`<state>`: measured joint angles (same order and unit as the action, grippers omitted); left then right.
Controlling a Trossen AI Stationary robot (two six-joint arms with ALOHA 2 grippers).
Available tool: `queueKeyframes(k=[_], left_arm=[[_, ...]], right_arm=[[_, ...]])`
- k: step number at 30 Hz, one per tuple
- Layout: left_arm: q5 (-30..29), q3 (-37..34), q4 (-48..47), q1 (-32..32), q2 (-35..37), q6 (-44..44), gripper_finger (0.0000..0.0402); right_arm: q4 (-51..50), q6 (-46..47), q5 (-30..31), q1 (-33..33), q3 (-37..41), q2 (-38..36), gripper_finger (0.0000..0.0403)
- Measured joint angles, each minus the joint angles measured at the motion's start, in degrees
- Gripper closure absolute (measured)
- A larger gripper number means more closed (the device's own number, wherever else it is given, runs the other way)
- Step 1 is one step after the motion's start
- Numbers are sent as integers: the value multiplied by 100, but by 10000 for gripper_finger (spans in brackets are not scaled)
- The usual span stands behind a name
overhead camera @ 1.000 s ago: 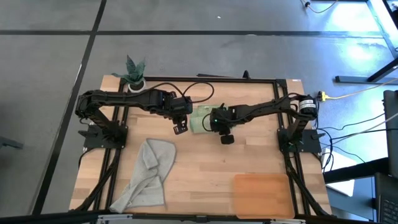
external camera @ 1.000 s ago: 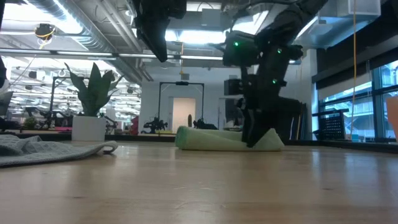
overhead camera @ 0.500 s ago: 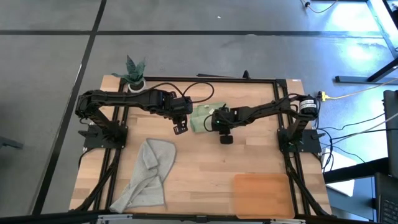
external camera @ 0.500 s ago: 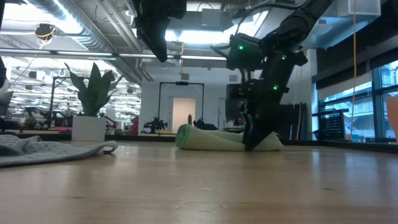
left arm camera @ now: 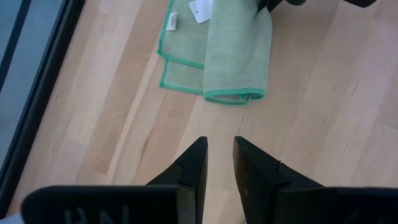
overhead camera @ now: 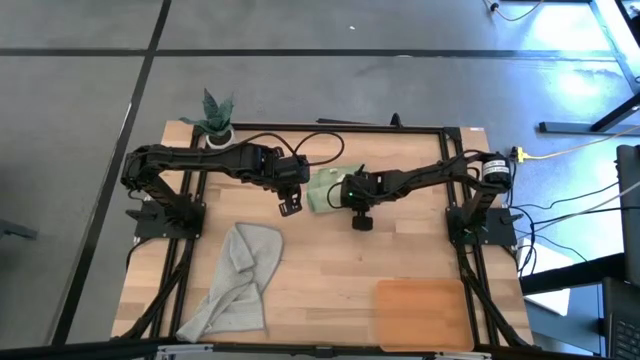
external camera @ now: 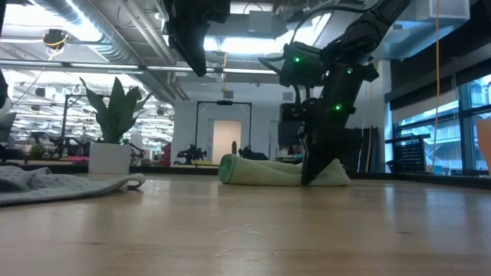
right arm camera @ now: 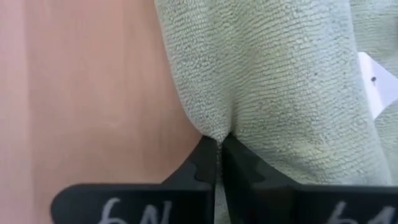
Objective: Roll microfiber towels into tight, uniform cylinder then place into a basket
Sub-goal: Roll the green microfiber cloth
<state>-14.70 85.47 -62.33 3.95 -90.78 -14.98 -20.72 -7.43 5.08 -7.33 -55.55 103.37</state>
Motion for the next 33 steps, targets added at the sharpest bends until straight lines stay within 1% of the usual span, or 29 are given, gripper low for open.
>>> queueKeyframes(k=[10, 18, 24, 30, 33], left_arm=[[0, 0, 2, 0, 0, 2, 334], [-2, 0, 2, 0, 0, 4, 334], [-2, 0, 2, 0, 0, 7, 334], [-2, 0, 2, 0, 0, 9, 334], [-1, 0, 2, -2, 0, 9, 334]], right_arm=[[-16, 703, -885, -4, -2, -5, 394], [-24, 915, -1171, 0, -3, 2, 394], [-174, 1160, -1672, -44, -192, 36, 394], [-356, 1186, -1761, -152, -359, 37, 394], [-422, 1191, -2028, -221, -383, 37, 394]])
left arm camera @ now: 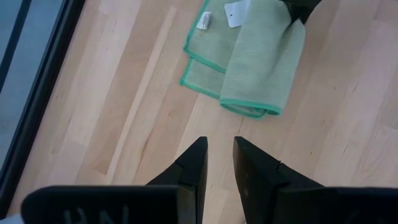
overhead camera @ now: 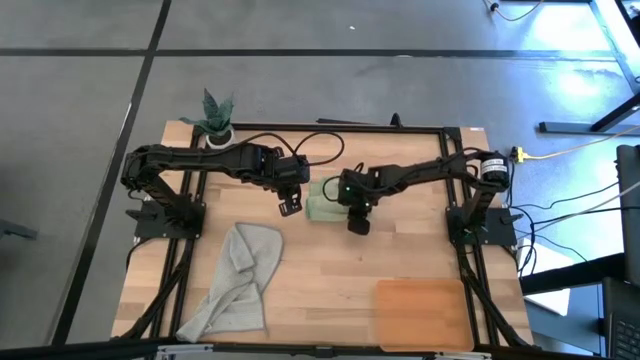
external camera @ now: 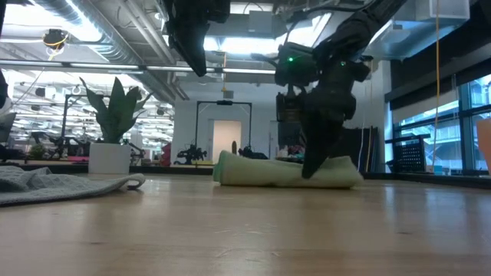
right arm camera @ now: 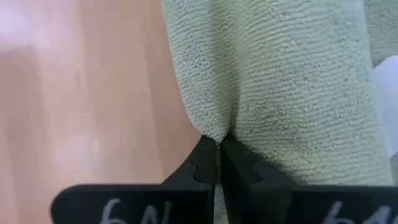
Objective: Roll microfiber towels into tight, uniform cylinder then place into a basket
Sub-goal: Roll the green microfiber cloth
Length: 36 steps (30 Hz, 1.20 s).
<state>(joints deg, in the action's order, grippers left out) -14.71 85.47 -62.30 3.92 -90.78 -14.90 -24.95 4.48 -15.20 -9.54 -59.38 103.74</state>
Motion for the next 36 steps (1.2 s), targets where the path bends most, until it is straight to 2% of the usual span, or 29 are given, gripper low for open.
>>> queueKeyframes(k=[9, 14, 26, 36], left_arm=[[1, 0, 0, 2, 0, 44, 334], [-1, 0, -2, 2, 0, 46, 334], [108, 0, -2, 0, 0, 46, 334], [108, 0, -2, -27, 0, 47, 334]], right_arm=[[-57, 153, -1116, -201, -9, -4, 394], [-96, 172, -1388, -301, -14, -11, 394], [-87, 574, -3720, -782, -17, -16, 391], [-138, 1210, -3801, -1225, -21, 24, 395]])
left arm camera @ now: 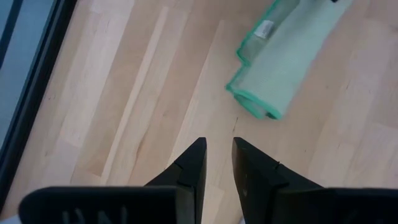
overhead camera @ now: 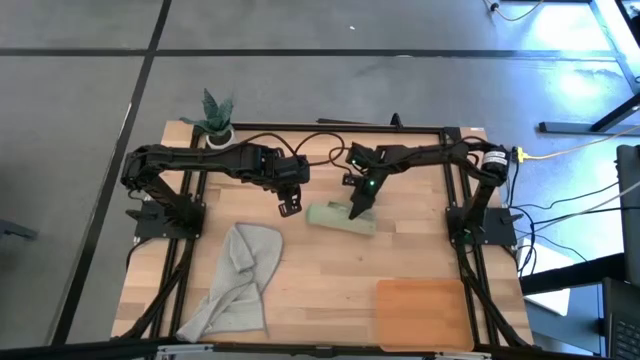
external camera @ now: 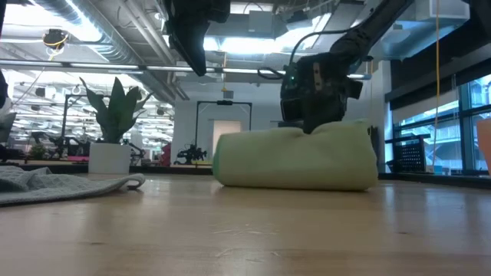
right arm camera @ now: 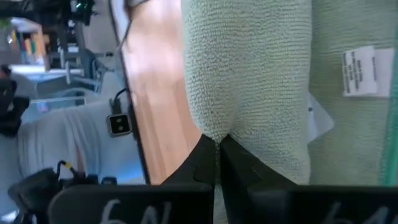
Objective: Roll microfiber towels into tight, uniform cylinder then place into a basket
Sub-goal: Roll the green microfiber cloth
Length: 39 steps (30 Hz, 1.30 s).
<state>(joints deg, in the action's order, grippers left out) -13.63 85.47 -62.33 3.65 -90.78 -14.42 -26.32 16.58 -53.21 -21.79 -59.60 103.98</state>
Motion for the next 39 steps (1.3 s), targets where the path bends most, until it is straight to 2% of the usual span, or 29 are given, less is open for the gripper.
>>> queueKeyframes(k=[11, 21, 31, 35, 39], left_arm=[[80, 0, 33, -100, 2, -1, 334], [107, 0, 35, -98, 2, -1, 334], [107, 0, 66, -98, 2, -10, 334], [107, 0, 155, -98, 2, -6, 334], [107, 0, 184, -98, 2, -4, 334]], right_arm=[[-102, 103, 152, -34, -4, 501, 394], [-103, 488, 946, -40, -4, 501, 393], [-138, 847, 1344, -40, -4, 501, 393], [-136, 841, 1330, -40, -4, 501, 391], [-125, 847, 1218, -43, -4, 501, 369]])
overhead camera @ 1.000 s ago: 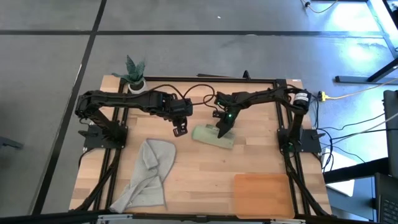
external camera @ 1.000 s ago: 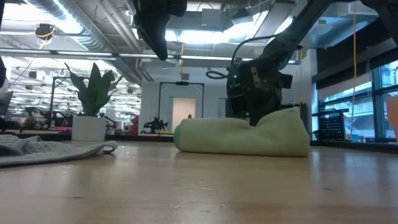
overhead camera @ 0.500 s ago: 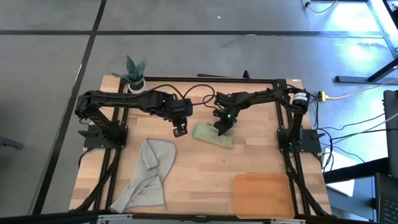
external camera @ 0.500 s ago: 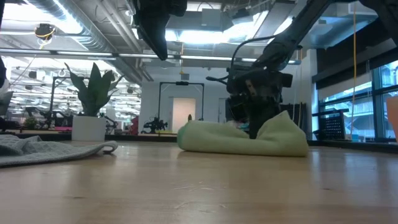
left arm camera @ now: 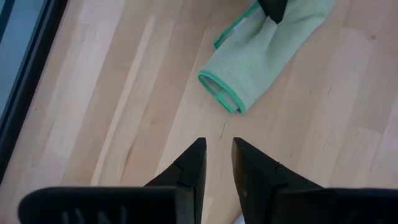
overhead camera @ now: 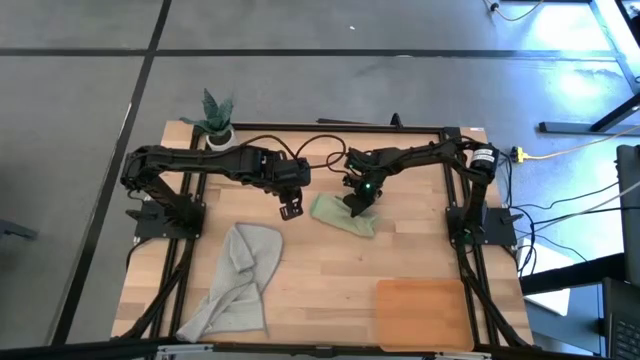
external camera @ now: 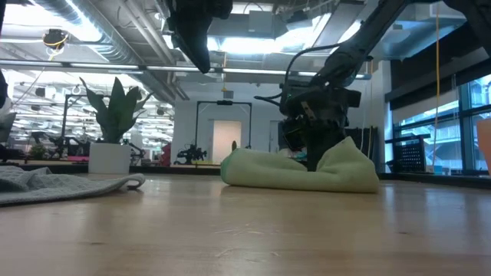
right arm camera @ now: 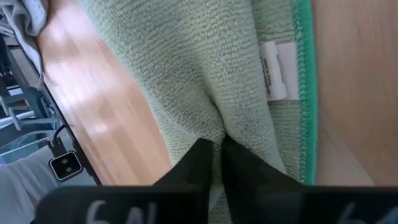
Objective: Roll microfiber towels into tight, uniform cylinder then place into a basket
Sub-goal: Roll the green microfiber cloth
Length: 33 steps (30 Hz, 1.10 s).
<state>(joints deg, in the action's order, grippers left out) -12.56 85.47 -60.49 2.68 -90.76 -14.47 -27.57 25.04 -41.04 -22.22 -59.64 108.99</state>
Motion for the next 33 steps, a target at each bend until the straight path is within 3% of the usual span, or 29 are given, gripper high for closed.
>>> queueKeyframes(k=[9, 17, 29, 33], left_arm=[[-2, 0, 2, 2, 0, 1, 334], [-2, 0, 0, 1, 0, 3, 334], [-2, 0, -2, -52, 0, 3, 334], [-2, 0, -6, -50, 0, 3, 334]], right_arm=[[-43, 78, -56, -59, -28, 0, 290], [-408, 136, -8, -247, -574, 0, 285], [-2222, -558, 1812, -159, -1796, 0, 289], [-2749, -897, 1983, 118, -2349, -13, 289]])
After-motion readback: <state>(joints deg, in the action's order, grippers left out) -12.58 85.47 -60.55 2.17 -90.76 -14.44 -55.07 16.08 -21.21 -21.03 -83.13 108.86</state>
